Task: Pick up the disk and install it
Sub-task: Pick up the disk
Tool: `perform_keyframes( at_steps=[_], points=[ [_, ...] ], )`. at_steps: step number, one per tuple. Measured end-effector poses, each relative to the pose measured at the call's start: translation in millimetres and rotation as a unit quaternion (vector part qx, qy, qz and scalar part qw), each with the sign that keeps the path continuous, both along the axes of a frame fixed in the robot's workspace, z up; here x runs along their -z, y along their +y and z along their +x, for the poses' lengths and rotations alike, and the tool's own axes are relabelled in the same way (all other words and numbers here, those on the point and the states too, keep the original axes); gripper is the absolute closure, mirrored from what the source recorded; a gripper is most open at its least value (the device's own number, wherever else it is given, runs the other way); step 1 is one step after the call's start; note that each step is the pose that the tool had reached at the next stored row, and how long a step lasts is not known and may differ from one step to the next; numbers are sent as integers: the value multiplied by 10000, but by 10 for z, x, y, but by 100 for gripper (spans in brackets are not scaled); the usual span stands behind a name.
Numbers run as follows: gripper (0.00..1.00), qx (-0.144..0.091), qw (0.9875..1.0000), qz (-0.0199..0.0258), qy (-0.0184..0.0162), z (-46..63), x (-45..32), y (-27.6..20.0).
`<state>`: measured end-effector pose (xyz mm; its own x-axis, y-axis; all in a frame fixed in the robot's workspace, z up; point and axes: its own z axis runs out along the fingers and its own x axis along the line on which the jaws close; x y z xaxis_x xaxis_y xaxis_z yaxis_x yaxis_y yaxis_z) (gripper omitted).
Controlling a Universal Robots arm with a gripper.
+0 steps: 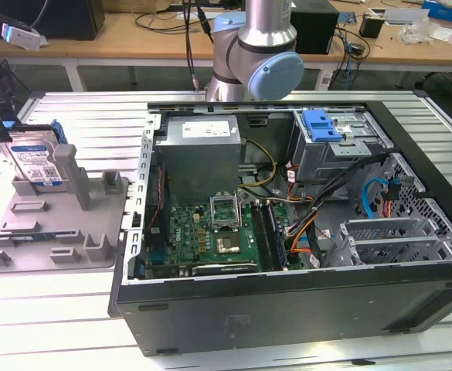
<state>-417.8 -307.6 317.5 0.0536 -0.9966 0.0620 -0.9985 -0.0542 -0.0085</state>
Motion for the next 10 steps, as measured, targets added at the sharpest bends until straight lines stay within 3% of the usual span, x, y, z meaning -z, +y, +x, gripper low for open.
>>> perform_keyframes(
  at_steps=[10],
  points=[
    [50, 2, 10000, 3, -1, 7, 3, 10]
  ],
)
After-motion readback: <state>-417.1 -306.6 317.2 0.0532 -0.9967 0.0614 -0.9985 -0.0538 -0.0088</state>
